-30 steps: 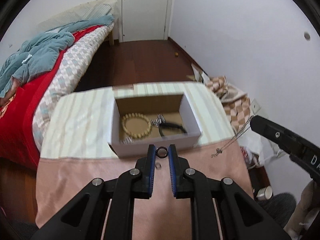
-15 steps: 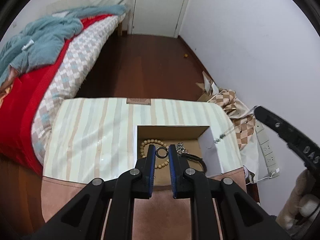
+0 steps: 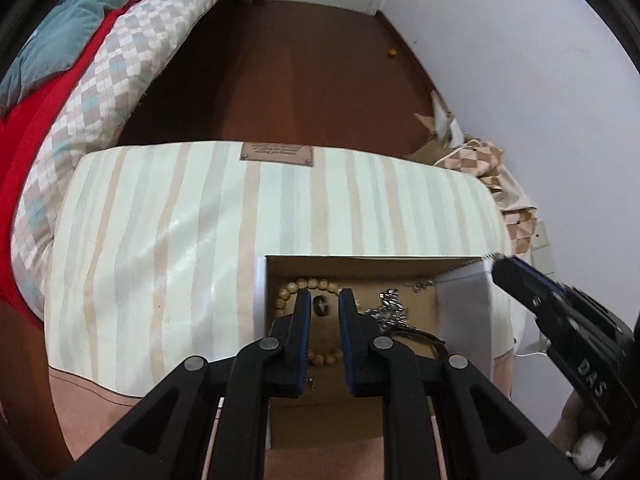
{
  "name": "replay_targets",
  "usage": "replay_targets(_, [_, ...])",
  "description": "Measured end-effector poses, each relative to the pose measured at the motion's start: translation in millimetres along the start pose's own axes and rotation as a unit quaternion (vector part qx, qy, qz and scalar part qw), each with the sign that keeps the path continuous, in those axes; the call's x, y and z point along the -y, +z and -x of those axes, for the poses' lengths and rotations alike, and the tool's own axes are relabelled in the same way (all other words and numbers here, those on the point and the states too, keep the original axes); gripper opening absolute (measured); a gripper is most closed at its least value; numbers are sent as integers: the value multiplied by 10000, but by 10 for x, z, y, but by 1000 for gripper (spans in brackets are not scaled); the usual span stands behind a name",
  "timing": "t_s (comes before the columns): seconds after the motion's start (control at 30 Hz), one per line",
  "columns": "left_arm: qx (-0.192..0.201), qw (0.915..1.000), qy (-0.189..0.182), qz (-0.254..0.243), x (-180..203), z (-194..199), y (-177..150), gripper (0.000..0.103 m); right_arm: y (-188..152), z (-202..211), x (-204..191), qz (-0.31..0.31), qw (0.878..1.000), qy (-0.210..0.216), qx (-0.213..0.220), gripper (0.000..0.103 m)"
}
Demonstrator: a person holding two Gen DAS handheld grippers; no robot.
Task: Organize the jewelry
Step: 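Carry the chain and ring into the box and open both grippers, then move both grippers back over the cloth toward the remaining small pieces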
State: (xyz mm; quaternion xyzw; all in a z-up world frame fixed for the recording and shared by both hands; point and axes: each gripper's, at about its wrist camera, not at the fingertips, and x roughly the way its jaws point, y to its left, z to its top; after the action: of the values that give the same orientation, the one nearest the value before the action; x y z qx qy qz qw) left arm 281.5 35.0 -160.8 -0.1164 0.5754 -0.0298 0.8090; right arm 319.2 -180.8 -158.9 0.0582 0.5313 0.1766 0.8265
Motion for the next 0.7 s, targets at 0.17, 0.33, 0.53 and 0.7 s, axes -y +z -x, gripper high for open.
replay_targets(0.17, [119,9997,198,-5,0,65,-26,56,-29,-35,1,-6,9997,-27,-231,14])
replay_targets(0.33, [297,9987,404,-48,-13,193,-51,71,-109,80,-14,-10,9996,-119,-246,47])
replay_targets(0.53, [590,9946,824,-210,-11,350,-152,96,-219,178,-27,25,9985,-438,-322,74])
replay_targets(0.7, [802,9892,1187,-300,-50,401,-324,103,-367,182,-57,108,9950,-884,-452,96])
